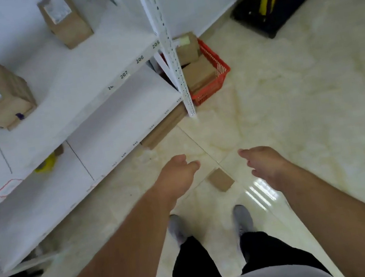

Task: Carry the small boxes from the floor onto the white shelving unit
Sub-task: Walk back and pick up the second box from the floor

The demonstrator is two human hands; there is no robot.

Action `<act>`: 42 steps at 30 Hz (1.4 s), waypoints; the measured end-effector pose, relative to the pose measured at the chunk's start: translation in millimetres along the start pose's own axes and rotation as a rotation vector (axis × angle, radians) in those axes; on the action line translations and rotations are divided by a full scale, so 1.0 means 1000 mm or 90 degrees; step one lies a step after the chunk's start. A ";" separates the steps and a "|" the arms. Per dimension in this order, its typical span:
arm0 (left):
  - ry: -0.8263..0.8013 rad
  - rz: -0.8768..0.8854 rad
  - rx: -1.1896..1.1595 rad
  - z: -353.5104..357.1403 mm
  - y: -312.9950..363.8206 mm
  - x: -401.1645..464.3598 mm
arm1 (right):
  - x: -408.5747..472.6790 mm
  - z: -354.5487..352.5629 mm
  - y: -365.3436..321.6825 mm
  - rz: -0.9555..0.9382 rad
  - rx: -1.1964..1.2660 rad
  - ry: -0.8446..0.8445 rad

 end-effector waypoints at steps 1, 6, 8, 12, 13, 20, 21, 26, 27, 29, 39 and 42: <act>-0.013 0.009 0.018 -0.001 0.007 0.009 | 0.001 -0.001 0.002 0.009 0.023 0.005; -0.078 0.057 0.110 -0.007 0.031 0.058 | 0.007 -0.002 0.008 0.027 0.066 0.085; -0.119 0.065 0.133 -0.012 0.031 0.078 | 0.011 0.004 0.016 0.052 0.080 0.127; -0.188 0.081 0.188 -0.024 0.028 0.120 | 0.013 0.034 0.023 0.067 0.124 0.190; -0.202 0.084 0.204 -0.025 0.028 0.129 | 0.016 0.039 0.028 0.070 0.114 0.208; -0.259 0.086 0.283 0.003 0.016 0.195 | 0.040 0.063 0.073 0.109 0.226 0.260; -0.263 0.083 0.290 0.011 0.011 0.204 | 0.045 0.062 0.083 0.121 0.236 0.270; -0.284 0.067 0.341 0.064 -0.028 0.259 | 0.088 0.060 0.140 0.178 0.262 0.269; -0.289 0.064 0.357 0.077 -0.039 0.275 | 0.101 0.059 0.151 0.165 0.254 0.269; -0.292 0.052 0.378 0.104 -0.064 0.312 | 0.134 0.058 0.182 0.171 0.267 0.271; -0.263 0.027 0.458 0.243 -0.210 0.518 | 0.359 0.067 0.368 0.207 0.279 0.283; -0.249 0.015 0.463 0.274 -0.239 0.565 | 0.416 0.072 0.404 0.221 0.310 0.271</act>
Point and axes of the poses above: each hand's wrist, its own x-axis towards the middle knuckle, its own z-axis out of the palm, y = z × x, the point moved 6 cm from there along x, towards the middle knuckle, and after that the axes turned 3 degrees about x, right-handed, at the moved point
